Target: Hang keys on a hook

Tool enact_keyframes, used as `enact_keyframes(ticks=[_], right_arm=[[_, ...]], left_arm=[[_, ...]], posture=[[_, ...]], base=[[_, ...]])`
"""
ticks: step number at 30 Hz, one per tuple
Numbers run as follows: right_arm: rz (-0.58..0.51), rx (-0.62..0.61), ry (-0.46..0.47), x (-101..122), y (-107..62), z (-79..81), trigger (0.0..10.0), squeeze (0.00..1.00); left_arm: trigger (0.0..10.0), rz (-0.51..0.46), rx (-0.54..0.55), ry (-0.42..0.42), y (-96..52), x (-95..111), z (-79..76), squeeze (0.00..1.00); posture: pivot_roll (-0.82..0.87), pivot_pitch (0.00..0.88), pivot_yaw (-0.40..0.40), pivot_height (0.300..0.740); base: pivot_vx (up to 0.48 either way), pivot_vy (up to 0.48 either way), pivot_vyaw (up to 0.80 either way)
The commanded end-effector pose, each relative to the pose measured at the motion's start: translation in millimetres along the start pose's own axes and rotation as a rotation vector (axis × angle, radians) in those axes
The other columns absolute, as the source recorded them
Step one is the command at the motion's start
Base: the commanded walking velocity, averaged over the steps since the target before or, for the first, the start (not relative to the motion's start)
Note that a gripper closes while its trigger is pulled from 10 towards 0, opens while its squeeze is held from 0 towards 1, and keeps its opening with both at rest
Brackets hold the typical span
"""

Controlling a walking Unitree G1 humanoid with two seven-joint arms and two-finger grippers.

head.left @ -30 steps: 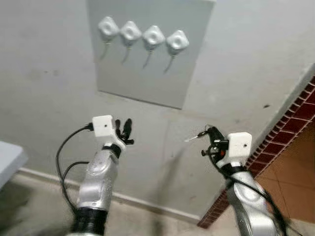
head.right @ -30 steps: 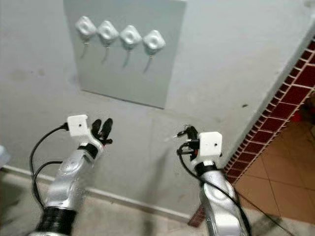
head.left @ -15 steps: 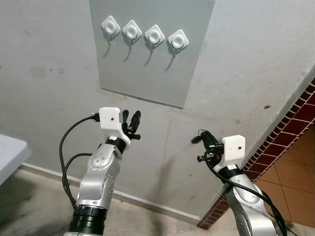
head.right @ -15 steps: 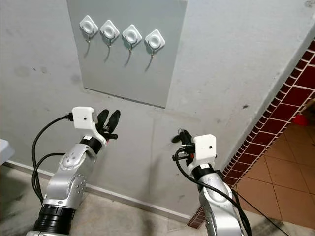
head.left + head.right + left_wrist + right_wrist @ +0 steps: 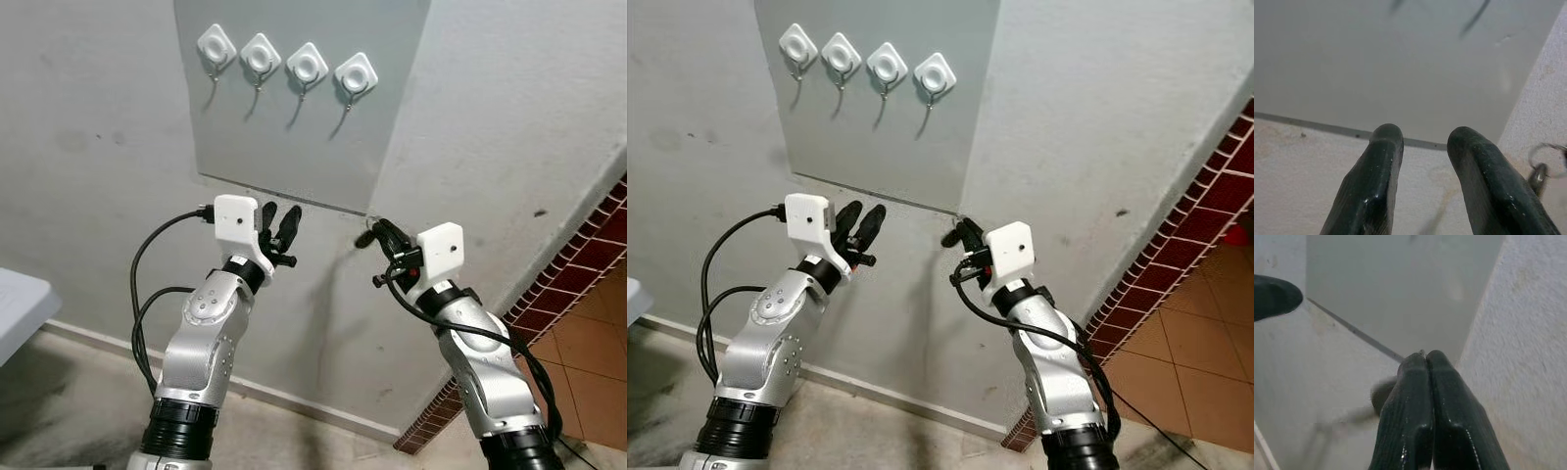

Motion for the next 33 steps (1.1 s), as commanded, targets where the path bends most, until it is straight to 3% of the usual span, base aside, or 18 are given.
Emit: enact_keyframes(ticks=[1,20,33], right_arm=[[-0.028,0.024,-0.017,9,6.9,0.5,10.0,0.00],[-0.149,0.118,-0.048,49,49.6,4.5,10.0,0.00],[-0.275,0.157,0.030,83,64.6,10.2,10.0,0.00]], left_arm=[[10.0,-0.036,-0.033,0.008,3.7,14,-8.1,0.00],[10.0,-0.055,-0.053,-0.008,2.5,23,-13.2,0.00],[10.0,-0.067,-0.082,-0.026,2.8,29,-20.3,0.00]], posture=[[0.08,0.000,-0.072,0.736],[0.09,0.001,-0.080,0.736],[0.09,0.007,-0.079,0.736]], base=[[0.000,0.000,0.00],[0.000,0.000,0.00],[0.000,0.000,0.00]])
Point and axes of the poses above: a point about 5 cm out from each wrist's last joint towards the gripper, its own y axis pointing out of the wrist towards the gripper, its own x axis along the axis of the wrist's last joint, z = x × y, the point moved 5 cm from there along y, pointing out of the wrist towards the gripper, and after that the axes turned 5 degrees about y, right-handed, at the moved point
